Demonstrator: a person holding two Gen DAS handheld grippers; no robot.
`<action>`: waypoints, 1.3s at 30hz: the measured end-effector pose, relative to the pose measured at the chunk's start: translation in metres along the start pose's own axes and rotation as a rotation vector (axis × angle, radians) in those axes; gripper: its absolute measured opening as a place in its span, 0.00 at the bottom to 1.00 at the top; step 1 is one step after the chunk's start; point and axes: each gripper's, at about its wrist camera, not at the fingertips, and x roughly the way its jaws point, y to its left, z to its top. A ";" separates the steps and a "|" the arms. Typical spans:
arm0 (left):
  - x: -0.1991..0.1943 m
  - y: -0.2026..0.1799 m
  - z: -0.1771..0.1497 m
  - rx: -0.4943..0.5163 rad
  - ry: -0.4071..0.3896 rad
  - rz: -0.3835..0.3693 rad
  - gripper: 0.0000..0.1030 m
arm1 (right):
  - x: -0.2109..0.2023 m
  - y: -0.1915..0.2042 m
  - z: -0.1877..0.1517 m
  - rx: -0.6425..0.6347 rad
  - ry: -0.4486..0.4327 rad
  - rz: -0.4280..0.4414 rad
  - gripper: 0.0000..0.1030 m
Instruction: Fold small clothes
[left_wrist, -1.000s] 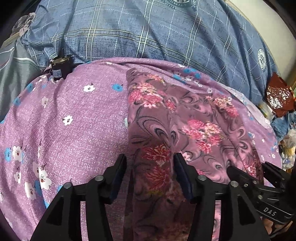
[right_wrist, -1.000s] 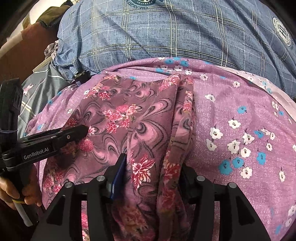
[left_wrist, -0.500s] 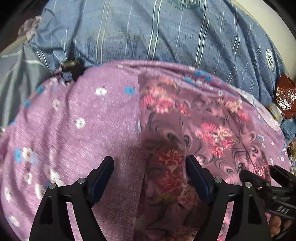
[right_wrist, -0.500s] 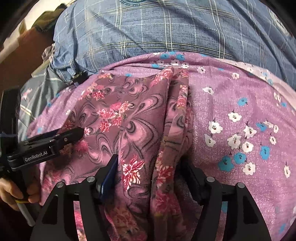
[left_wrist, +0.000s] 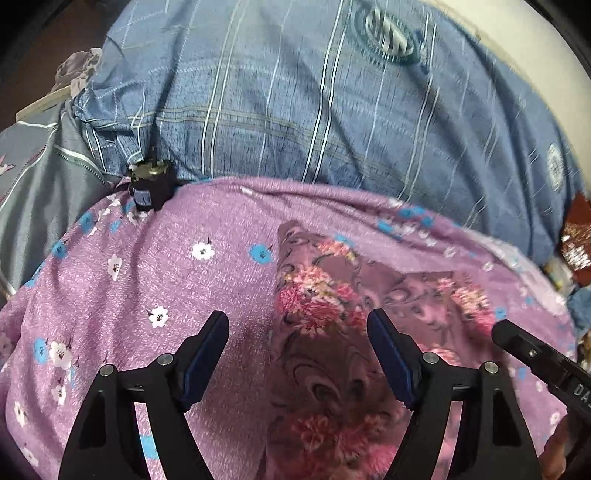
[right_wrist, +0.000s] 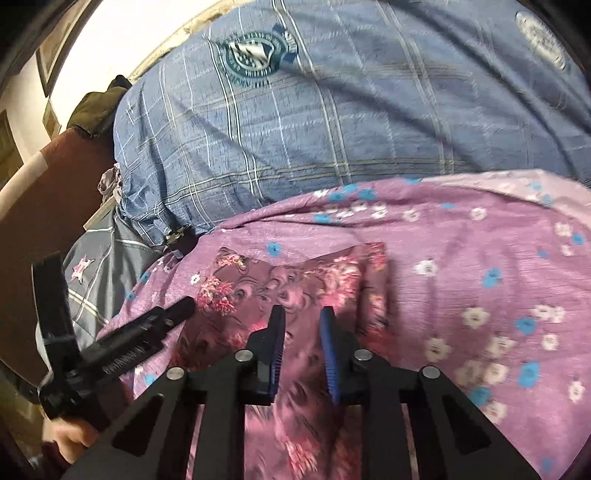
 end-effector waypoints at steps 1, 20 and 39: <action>0.008 -0.001 0.000 0.008 0.035 0.018 0.74 | 0.007 -0.001 0.000 0.005 0.013 -0.009 0.18; -0.025 0.001 -0.013 0.059 0.013 -0.040 0.74 | -0.015 -0.004 -0.029 -0.064 0.068 -0.028 0.17; -0.059 0.021 -0.110 0.064 0.095 0.080 0.97 | -0.034 0.013 -0.126 -0.099 0.194 -0.043 0.17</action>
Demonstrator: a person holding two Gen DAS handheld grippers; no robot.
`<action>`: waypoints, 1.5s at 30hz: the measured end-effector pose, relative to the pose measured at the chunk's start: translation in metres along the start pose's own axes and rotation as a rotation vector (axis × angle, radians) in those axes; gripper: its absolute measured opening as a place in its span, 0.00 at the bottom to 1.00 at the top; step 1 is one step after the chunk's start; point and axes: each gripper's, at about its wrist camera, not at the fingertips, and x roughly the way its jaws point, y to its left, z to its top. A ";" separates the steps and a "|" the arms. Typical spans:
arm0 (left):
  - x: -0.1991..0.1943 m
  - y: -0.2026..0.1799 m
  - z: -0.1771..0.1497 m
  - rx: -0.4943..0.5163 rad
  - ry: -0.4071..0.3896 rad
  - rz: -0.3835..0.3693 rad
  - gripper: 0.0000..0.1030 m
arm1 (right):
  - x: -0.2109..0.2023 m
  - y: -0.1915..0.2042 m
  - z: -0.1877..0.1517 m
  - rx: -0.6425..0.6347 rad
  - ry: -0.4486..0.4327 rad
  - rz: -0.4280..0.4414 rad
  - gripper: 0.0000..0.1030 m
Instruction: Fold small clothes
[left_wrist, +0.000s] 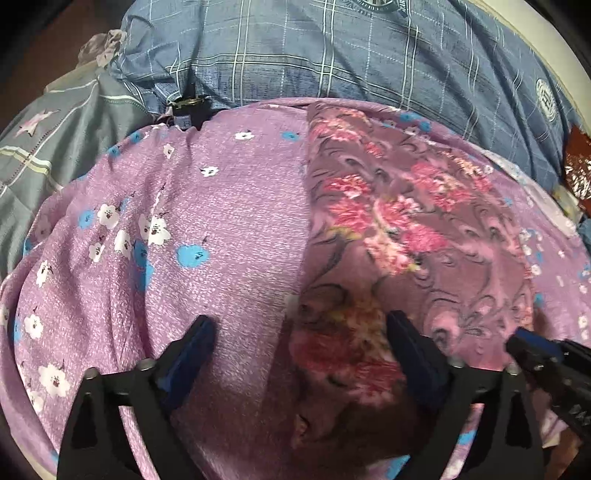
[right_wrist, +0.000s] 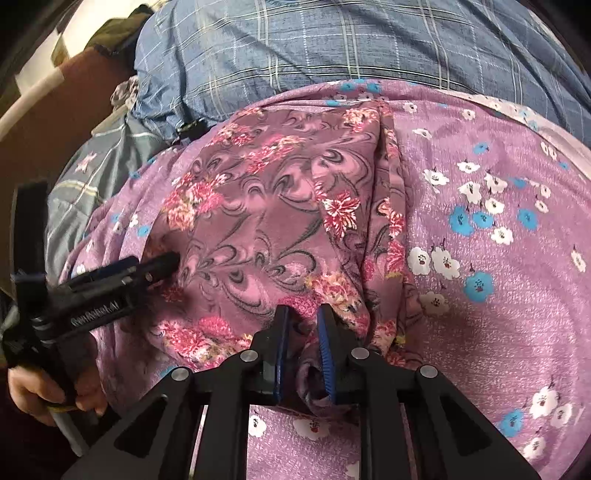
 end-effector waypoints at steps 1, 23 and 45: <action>0.001 0.001 -0.001 -0.009 0.002 -0.004 0.99 | -0.001 -0.002 0.000 0.008 -0.003 0.004 0.17; -0.045 -0.007 -0.004 0.066 -0.227 0.108 0.98 | -0.041 0.025 0.007 -0.025 -0.241 -0.127 0.30; -0.077 -0.017 -0.007 0.042 -0.332 0.137 0.97 | -0.046 0.030 0.016 -0.054 -0.284 -0.303 0.46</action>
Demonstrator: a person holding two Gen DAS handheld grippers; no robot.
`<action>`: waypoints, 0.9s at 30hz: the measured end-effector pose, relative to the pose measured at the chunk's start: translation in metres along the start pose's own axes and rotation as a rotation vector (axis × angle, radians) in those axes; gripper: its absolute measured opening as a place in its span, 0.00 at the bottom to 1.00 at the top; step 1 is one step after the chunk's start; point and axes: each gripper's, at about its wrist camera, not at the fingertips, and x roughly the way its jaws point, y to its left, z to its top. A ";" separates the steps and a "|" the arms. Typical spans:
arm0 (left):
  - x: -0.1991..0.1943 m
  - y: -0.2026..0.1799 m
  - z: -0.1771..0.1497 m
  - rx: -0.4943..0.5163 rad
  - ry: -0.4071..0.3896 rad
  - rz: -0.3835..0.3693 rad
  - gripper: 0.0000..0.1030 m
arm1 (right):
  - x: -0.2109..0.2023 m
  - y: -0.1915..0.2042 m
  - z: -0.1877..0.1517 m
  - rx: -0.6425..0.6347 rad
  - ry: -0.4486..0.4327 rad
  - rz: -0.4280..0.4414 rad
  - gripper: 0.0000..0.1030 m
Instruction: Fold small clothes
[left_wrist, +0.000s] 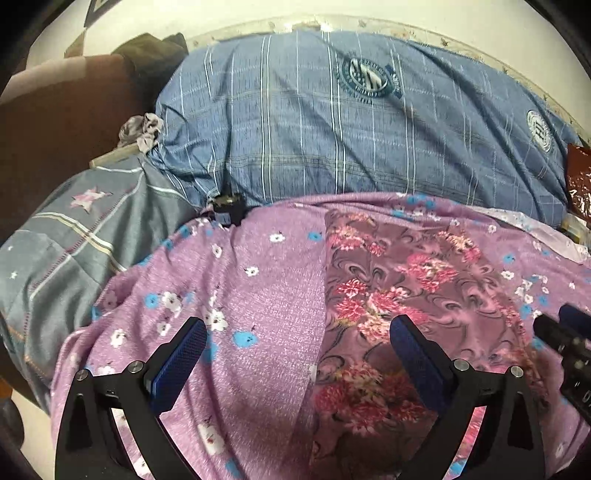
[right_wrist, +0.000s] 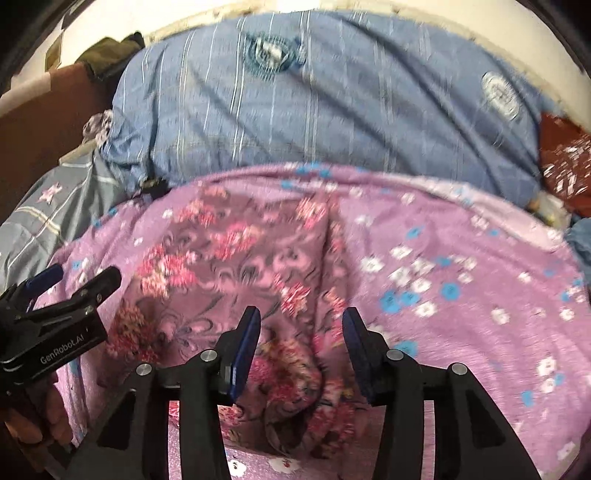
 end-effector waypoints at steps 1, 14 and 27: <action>-0.011 -0.001 -0.004 0.002 -0.011 0.003 0.97 | -0.007 0.000 0.001 -0.005 -0.017 -0.009 0.46; -0.142 0.008 -0.007 0.040 -0.171 0.056 0.98 | -0.106 0.004 0.006 -0.035 -0.147 -0.032 0.47; -0.267 0.023 -0.025 0.032 -0.315 0.080 0.98 | -0.203 0.019 -0.007 -0.029 -0.244 0.021 0.48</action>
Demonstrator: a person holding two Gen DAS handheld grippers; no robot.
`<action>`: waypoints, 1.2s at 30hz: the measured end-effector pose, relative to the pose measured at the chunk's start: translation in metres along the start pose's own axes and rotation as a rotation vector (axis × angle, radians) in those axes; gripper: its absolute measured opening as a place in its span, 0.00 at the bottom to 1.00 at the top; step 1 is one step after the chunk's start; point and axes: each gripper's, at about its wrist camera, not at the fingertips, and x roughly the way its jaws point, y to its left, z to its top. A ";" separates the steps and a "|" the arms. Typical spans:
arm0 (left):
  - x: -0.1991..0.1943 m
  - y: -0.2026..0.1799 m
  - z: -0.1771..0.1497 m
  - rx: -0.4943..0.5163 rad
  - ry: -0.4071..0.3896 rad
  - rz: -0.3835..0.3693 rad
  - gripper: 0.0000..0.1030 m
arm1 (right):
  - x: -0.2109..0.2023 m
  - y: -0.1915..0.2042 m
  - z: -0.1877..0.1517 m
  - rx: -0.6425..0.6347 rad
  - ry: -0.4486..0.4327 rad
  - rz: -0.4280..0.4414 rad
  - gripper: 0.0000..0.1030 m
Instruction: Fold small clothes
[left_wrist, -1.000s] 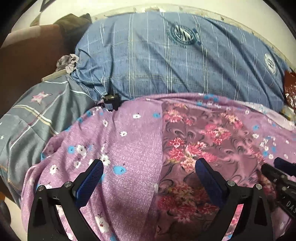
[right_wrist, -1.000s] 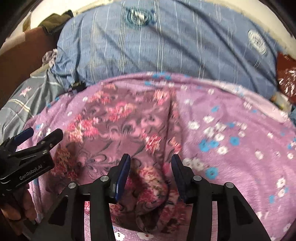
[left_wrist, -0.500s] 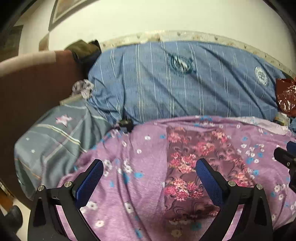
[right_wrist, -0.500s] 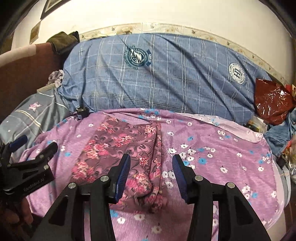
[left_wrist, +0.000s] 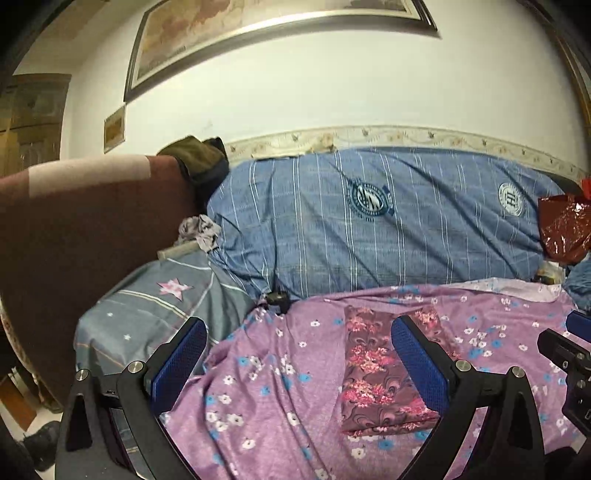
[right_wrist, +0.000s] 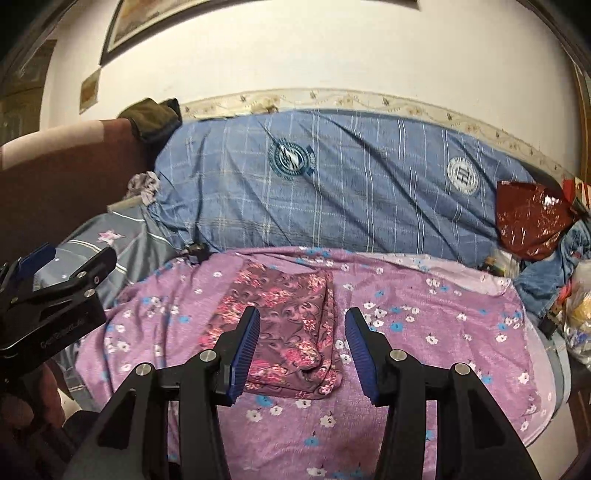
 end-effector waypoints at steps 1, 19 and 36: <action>-0.009 0.002 0.001 0.002 -0.009 0.000 0.98 | -0.006 0.001 0.000 -0.002 -0.009 0.003 0.49; -0.079 0.030 0.005 -0.018 -0.114 0.002 0.98 | -0.084 0.021 0.013 -0.024 -0.138 0.019 0.50; -0.088 0.031 0.007 -0.011 -0.143 -0.014 0.98 | -0.096 0.020 0.014 -0.016 -0.162 0.003 0.51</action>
